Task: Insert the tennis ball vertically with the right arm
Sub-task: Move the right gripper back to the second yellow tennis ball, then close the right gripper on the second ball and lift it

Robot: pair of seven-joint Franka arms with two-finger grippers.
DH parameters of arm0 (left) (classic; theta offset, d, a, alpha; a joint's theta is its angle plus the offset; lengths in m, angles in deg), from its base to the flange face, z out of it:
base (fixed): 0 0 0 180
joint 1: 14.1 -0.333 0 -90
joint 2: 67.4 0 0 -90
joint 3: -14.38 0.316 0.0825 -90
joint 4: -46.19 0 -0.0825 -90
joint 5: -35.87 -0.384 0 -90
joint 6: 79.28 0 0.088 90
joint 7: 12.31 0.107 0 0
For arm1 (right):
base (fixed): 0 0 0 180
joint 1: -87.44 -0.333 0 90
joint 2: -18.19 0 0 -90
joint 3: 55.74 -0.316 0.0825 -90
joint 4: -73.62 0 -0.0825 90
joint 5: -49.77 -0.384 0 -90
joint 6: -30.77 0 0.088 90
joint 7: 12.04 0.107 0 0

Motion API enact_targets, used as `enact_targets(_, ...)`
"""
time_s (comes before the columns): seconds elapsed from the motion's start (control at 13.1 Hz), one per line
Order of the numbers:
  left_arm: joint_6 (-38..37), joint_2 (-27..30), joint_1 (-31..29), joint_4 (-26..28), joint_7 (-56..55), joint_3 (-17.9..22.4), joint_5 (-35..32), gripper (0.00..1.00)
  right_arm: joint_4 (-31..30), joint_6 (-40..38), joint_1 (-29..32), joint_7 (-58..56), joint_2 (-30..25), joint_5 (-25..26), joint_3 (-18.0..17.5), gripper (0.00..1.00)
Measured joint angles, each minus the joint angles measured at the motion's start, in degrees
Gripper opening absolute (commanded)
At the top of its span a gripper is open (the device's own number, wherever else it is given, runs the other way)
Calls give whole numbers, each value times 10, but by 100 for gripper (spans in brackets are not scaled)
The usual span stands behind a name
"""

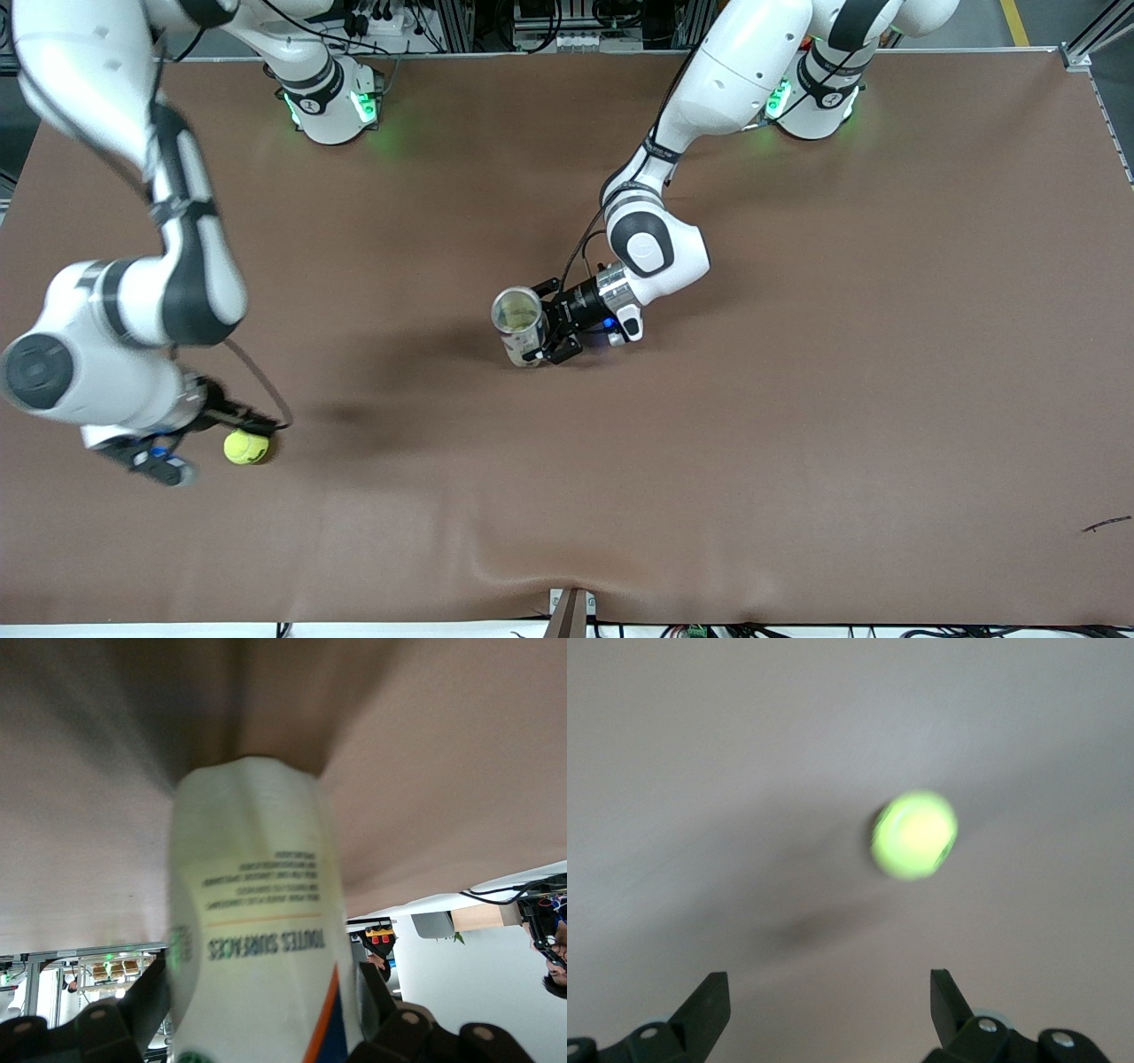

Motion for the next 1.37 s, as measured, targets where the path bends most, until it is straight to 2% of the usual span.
enact_targets(0.23,0,0,0,0,0,0,0,89,-2,98,15,-54,62,4,-6,100)
enact_targets(0.46,0,0,0,0,1,0,0,89,-2,156,10,-54,100,53,-8,100)
enact_targets(0.61,0,0,0,0,2,0,0,89,-2,167,20,-54,109,70,-6,100)
enact_targets(1.14,0,0,0,0,2,0,0,89,-19,162,35,-57,112,74,-5,98)
enact_targets(1.22,0,0,0,0,2,0,0,88,-26,162,36,-57,112,74,-5,67)
enact_targets(1.3,0,0,0,0,2,0,0,88,-31,163,36,-56,112,74,-5,49)
enact_targets(1.37,0,0,0,0,2,0,0,88,-33,164,36,-56,112,73,-5,41)
